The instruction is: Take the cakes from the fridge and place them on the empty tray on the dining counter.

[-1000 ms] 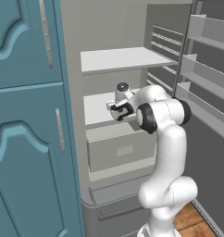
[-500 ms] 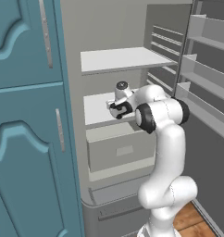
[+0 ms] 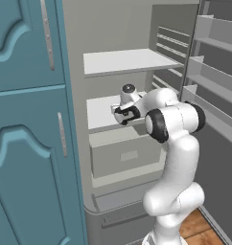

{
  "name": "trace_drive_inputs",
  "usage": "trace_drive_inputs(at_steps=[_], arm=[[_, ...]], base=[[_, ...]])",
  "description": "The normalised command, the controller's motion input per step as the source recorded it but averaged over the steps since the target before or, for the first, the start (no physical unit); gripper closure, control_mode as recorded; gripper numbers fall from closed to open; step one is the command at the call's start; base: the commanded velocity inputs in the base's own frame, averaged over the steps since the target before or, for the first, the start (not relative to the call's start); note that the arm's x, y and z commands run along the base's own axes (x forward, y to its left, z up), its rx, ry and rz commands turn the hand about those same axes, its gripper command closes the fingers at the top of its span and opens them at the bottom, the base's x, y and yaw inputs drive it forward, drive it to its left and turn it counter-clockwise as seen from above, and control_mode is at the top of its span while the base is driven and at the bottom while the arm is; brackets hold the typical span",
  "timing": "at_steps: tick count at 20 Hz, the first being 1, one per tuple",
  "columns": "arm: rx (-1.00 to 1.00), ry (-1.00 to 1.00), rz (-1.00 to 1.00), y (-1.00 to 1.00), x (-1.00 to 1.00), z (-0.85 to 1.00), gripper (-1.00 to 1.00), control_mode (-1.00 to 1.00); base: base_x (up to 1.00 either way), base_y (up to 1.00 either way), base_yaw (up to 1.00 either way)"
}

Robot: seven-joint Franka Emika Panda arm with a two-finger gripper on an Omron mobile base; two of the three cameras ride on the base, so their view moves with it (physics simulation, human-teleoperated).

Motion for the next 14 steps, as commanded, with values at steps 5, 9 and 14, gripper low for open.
trace_drive_inputs(at_steps=[5, 9, 14], arm=[[0.12, -0.22, -0.01, 0.0, -1.0, 0.59, 1.0, -1.0], [0.06, -0.19, 0.0, 0.0, -1.0, 0.96, 1.0, -1.0], [0.06, 0.01, -0.01, 0.0, -0.99, 1.0, 1.0, -1.0]], base=[[0.0, 0.0, 0.0], [0.0, 0.0, 0.0], [0.0, 0.0, 0.0]])
